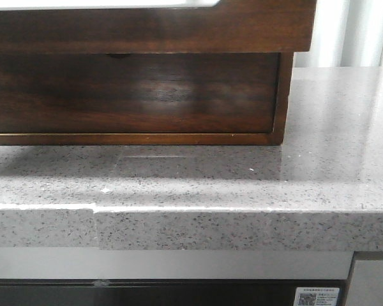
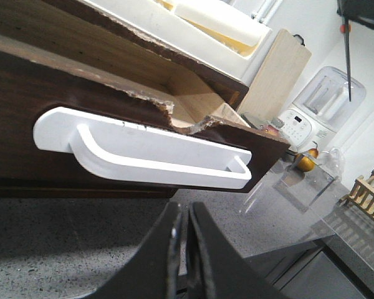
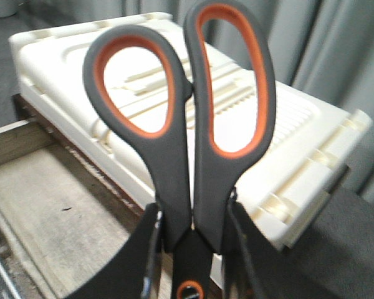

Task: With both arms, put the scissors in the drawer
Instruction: 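Lift the scissors with the right gripper and carry them over the open drawer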

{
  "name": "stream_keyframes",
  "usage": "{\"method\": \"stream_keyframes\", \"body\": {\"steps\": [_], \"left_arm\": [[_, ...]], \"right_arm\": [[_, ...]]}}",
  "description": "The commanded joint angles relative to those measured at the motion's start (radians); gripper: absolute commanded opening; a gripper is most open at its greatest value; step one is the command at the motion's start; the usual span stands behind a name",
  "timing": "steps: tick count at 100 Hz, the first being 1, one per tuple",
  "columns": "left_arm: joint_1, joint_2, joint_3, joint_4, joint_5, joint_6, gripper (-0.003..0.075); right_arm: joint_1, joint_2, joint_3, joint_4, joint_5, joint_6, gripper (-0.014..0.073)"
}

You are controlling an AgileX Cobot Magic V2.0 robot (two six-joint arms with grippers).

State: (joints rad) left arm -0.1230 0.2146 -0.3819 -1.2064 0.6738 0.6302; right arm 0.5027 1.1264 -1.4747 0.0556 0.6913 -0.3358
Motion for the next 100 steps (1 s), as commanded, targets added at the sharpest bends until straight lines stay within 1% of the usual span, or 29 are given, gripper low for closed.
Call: {"method": "stream_keyframes", "body": {"steps": [1,7,14,26,53,85,89,92,93,94,96,98,100], "left_arm": [[-0.001,0.014,-0.034,-0.040,-0.024,0.005,-0.0019],[-0.001,0.014,-0.034,-0.040,-0.021,0.005,-0.0019],[-0.001,0.014,-0.034,-0.040,-0.019,0.005,-0.0019],[-0.001,0.014,-0.034,-0.040,-0.006,0.005,-0.0019],[-0.001,0.014,-0.034,-0.037,0.012,0.005,-0.0019],[-0.001,0.014,-0.034,-0.036,0.012,0.005,-0.0019],[-0.001,0.014,-0.034,-0.036,0.012,0.005,-0.0019],[-0.001,0.014,-0.034,-0.036,0.012,0.005,-0.0019],[-0.001,0.014,-0.034,-0.036,0.012,0.005,-0.0019],[-0.001,0.014,-0.034,-0.036,0.012,0.005,-0.0019],[-0.001,0.014,-0.034,-0.036,0.012,0.005,-0.0019],[-0.001,0.014,-0.034,-0.036,0.012,0.005,-0.0019],[-0.001,0.014,-0.034,-0.036,0.012,0.005,-0.0019]], "right_arm": [[0.076,0.030,-0.036,0.001,-0.067,-0.147,-0.0071],[0.122,0.061,-0.036,0.001,-0.064,-0.217,-0.0071],[0.169,0.097,-0.036,0.001,-0.064,-0.268,-0.0071],[0.212,0.158,-0.036,-0.005,-0.070,-0.314,-0.0071],[0.216,0.272,-0.036,-0.064,-0.135,-0.322,-0.0072],[0.216,0.326,-0.036,-0.080,-0.144,-0.322,-0.0065],[0.216,0.326,-0.036,-0.080,-0.144,-0.322,-0.0043],[0.216,0.326,-0.036,-0.080,-0.144,-0.322,-0.0014],[0.216,0.326,-0.036,-0.080,-0.144,-0.322,0.0015],[0.216,0.326,-0.036,-0.080,-0.144,-0.322,0.0015],[0.216,0.326,-0.036,-0.080,-0.144,-0.322,0.0067],[0.216,0.326,-0.036,-0.080,-0.144,-0.322,0.0097],[0.216,0.326,-0.036,-0.080,-0.144,-0.322,0.0164]]}}
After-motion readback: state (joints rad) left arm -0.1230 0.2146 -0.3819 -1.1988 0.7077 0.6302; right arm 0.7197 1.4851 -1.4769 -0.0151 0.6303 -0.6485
